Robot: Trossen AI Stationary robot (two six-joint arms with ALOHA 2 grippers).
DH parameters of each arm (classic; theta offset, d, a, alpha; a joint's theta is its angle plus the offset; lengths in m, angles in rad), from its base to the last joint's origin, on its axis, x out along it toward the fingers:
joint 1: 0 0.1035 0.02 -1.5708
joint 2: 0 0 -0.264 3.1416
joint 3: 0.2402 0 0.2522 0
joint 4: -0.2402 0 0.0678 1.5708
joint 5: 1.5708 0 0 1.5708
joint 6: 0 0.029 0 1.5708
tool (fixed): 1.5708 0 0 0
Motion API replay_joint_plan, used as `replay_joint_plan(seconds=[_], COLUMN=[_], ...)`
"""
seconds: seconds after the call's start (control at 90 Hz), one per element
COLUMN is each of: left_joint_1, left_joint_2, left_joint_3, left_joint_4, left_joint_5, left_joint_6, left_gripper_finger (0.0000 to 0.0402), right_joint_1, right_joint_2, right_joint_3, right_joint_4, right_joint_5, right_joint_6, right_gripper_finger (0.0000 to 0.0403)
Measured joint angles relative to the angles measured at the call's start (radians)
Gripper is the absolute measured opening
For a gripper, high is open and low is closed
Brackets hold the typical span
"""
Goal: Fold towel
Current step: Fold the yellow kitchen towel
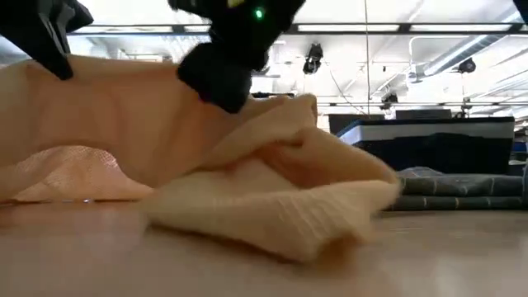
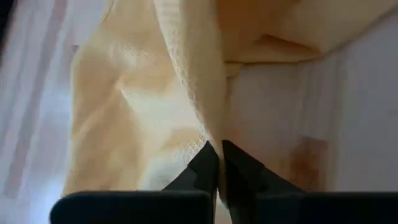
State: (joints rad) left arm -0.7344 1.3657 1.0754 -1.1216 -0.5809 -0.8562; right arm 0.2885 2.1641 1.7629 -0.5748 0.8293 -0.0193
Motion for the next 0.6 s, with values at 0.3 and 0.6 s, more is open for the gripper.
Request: replay_joint_plan(seconds=[0.3, 0.6], left_joint_1=[0.171, 0.420], left_joint_2=[0.001, -0.015], left_joint_3=[-0.039, -0.096], left_joint_4=[-0.112, -0.024], left_joint_5=[-0.180, -0.020], left_joint_6=[0.000, 0.094], left_gripper_finger=[0.0091, 0.0249], right_joint_1=[-0.162, -0.171], right_joint_2=[-0.017, -0.026], right_joint_3=[-0.048, -0.082], right_joint_4=[-0.149, -0.178], right_joint_5=[-0.394, -0.429], right_joint_6=[0.212, 0.232], right_gripper_finger=[0.0031, 0.0136])
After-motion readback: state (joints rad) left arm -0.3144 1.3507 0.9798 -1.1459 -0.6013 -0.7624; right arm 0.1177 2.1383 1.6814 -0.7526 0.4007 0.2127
